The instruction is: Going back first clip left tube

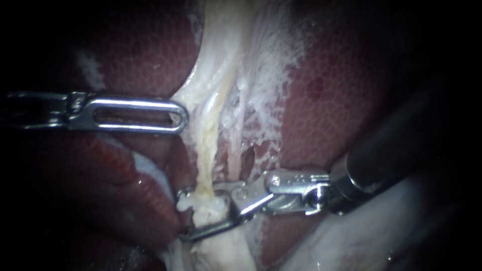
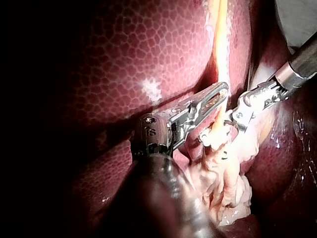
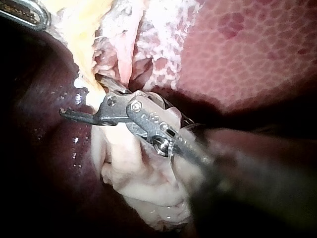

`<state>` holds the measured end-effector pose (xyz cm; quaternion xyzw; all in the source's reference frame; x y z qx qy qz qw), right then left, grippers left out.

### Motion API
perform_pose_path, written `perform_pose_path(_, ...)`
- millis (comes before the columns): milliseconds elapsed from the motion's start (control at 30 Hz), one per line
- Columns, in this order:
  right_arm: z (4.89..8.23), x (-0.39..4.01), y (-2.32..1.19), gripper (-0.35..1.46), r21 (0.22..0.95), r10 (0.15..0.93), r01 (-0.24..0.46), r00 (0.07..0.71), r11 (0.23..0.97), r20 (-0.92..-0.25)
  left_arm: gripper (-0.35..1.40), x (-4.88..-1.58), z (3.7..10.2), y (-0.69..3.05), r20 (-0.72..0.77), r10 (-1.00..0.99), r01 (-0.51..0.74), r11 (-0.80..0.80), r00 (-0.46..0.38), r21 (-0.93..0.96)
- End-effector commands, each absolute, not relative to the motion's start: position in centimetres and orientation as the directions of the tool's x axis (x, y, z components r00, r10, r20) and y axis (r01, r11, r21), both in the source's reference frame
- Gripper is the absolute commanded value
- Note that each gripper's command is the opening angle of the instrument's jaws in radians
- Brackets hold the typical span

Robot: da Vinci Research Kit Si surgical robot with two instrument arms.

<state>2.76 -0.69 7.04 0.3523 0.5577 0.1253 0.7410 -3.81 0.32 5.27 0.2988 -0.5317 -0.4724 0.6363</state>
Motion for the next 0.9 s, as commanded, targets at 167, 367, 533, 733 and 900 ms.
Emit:
perform_pose_path(167,7.02,2.73,-0.69,0.60,0.684,0.600,0.197,0.353,0.702,-0.718,-0.35,-3.82,5.28,0.32,0.394,-0.919,0.283,0.375,-0.012,0.883)
perform_pose_path(367,6.98,2.71,-0.63,0.60,0.687,0.604,0.197,0.352,0.699,-0.715,-0.35,-3.82,5.28,0.32,0.395,-0.919,0.283,0.375,-0.012,0.883)
perform_pose_path(533,6.97,2.67,-0.62,0.60,0.688,0.604,0.199,0.353,0.698,-0.715,-0.35,-3.82,5.28,0.32,0.394,-0.919,0.283,0.375,-0.012,0.883)
perform_pose_path(733,6.96,2.65,-0.62,0.60,0.688,0.604,0.200,0.353,0.698,-0.715,-0.35,-3.82,5.28,0.32,0.394,-0.919,0.283,0.375,-0.012,0.883)
perform_pose_path(900,6.94,2.58,-0.59,0.59,0.689,0.605,0.201,0.352,0.696,-0.714,-0.35,-3.82,5.27,0.32,0.394,-0.919,0.283,0.375,-0.012,0.883)
